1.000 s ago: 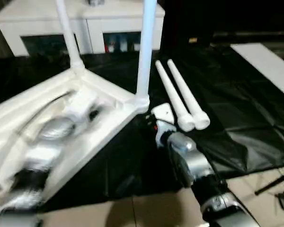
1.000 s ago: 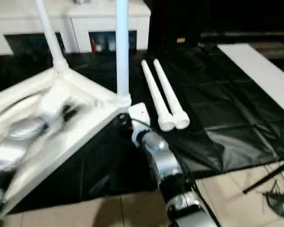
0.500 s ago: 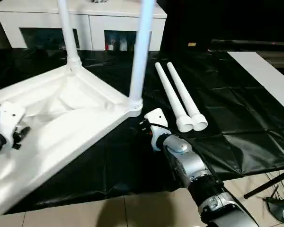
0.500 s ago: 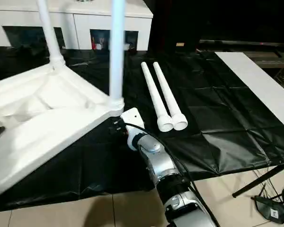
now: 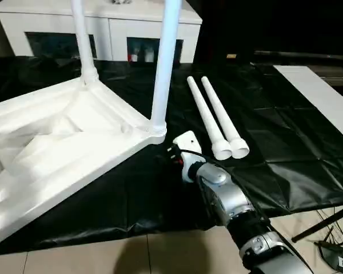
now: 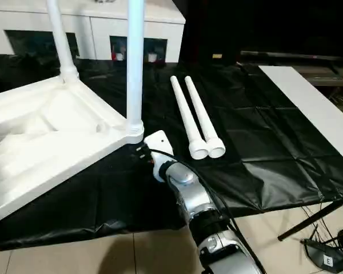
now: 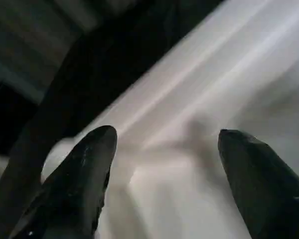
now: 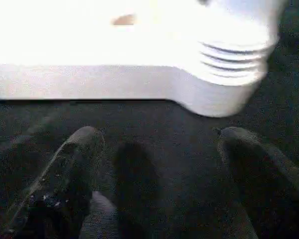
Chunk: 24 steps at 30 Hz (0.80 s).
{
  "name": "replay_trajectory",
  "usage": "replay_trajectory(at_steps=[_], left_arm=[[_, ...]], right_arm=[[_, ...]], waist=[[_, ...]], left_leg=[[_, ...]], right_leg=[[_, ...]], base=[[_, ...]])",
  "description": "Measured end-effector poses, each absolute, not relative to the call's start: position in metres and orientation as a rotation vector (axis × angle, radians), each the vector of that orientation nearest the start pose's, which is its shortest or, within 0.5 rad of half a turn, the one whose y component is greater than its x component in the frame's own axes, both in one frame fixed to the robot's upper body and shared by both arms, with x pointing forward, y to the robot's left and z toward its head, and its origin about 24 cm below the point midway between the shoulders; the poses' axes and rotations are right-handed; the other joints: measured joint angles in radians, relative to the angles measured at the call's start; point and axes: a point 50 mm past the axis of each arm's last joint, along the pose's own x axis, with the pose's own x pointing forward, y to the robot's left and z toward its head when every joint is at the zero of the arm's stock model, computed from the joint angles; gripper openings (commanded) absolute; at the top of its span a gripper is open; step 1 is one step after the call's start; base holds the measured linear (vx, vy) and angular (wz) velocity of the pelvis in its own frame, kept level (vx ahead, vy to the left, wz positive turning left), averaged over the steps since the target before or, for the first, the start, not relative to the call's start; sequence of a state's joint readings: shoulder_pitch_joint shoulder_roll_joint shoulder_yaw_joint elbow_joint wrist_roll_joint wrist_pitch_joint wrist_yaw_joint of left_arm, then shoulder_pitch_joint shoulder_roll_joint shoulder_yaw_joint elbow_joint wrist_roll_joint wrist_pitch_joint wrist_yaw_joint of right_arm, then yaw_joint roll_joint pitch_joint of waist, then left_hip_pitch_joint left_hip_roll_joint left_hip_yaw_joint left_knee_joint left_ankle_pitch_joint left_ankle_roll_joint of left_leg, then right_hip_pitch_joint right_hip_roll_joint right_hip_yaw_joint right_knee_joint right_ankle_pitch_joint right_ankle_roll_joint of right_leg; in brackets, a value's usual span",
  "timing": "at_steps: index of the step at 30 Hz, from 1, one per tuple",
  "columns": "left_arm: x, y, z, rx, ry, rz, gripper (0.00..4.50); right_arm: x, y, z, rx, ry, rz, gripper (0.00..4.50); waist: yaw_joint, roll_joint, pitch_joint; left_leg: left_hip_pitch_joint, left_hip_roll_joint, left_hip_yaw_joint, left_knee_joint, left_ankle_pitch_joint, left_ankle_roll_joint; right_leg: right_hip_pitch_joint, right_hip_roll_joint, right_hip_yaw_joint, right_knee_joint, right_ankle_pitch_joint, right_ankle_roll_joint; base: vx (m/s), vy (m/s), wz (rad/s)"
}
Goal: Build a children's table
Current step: Rotate table base
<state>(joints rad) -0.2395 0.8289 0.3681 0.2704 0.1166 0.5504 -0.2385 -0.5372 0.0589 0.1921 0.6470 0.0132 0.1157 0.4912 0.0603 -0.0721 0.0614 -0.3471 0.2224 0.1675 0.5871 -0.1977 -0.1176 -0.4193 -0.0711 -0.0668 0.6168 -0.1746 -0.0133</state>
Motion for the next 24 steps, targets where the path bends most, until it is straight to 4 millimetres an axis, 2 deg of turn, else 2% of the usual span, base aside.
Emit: replay_trajectory(at_steps=[5, 6, 8, 11, 13, 18, 21, 24], left_arm=[[0.235, 0.410, 0.111, 0.581, 0.668, 0.399, 4.42], [0.233, 0.408, 0.104, 0.579, 0.702, 0.370, 4.42], [0.235, 0.406, 0.102, 0.592, 0.705, 0.335, 4.47], [0.237, 0.400, 0.097, 0.582, 0.712, 0.292, 4.47], [0.241, 0.389, 0.094, 0.556, 0.702, 0.240, 4.47], [0.267, 0.341, 0.081, 0.454, 0.643, 0.044, 4.47], [0.280, 0.320, 0.078, 0.442, 0.628, -0.034, 4.47], [0.286, 0.306, 0.075, 0.438, 0.627, -0.093, 4.47]], right_arm=[[0.301, -0.027, 0.045, -0.031, 0.206, 1.118, 3.99], [0.301, -0.027, 0.046, -0.036, 0.205, 1.137, 3.99], [0.301, -0.029, 0.044, -0.043, 0.211, 1.141, 3.99], [0.303, -0.031, 0.040, -0.061, 0.226, 1.108, 3.99], [0.304, -0.034, 0.035, -0.076, 0.247, 1.066, 3.99], [0.316, -0.043, 0.020, -0.172, 0.340, 0.906, 3.99], [0.321, -0.046, 0.014, -0.219, 0.378, 0.841, 3.99], [0.324, -0.045, 0.012, -0.237, 0.387, 0.814, 3.99]], waist=[[0.013, 0.000, 0.000], [0.017, 0.000, 0.000], [0.028, 0.000, -0.001], [0.031, 0.001, 0.000], [0.037, 0.004, -0.001], [0.063, 0.008, 0.000], [0.067, 0.008, 0.000], [0.060, 0.010, -0.001]], left_leg=[[0.000, 0.000, -0.001, 0.000, 0.000, 0.000], [0.001, 0.000, -0.001, 0.001, 0.000, 0.000], [0.005, 0.000, 0.000, 0.001, 0.000, 0.000], [0.015, 0.000, 0.000, 0.000, 0.000, 0.000], [0.016, -0.001, -0.001, 0.000, 0.000, 0.000], [0.015, -0.002, 0.003, 0.000, 0.000, 0.000], [0.014, -0.002, 0.001, 0.000, 0.000, 0.000], [0.014, -0.002, 0.001, 0.000, 0.000, 0.000]], right_leg=[[0.001, 0.000, 0.000, -0.001, 0.000, -0.001], [0.002, 0.000, 0.000, -0.001, 0.001, -0.001], [0.004, 0.000, 0.001, 0.000, 0.001, -0.002], [0.012, 0.000, 0.002, -0.001, 0.001, -0.002], [0.015, -0.002, 0.002, -0.002, 0.001, -0.001], [0.019, -0.004, 0.007, -0.001, 0.001, -0.001], [0.021, -0.004, 0.007, -0.001, -0.001, 0.001], [0.020, -0.004, 0.007, -0.001, -0.001, 0.002]], base=[[0.000, 0.000, 0.00], [0.000, 0.000, 0.00], [0.000, 0.000, 0.00], [0.000, 0.000, 0.00], [0.000, 0.000, 0.00], [0.000, 0.000, 0.00], [0.000, 0.000, 0.00], [0.000, 0.000, 0.00]])
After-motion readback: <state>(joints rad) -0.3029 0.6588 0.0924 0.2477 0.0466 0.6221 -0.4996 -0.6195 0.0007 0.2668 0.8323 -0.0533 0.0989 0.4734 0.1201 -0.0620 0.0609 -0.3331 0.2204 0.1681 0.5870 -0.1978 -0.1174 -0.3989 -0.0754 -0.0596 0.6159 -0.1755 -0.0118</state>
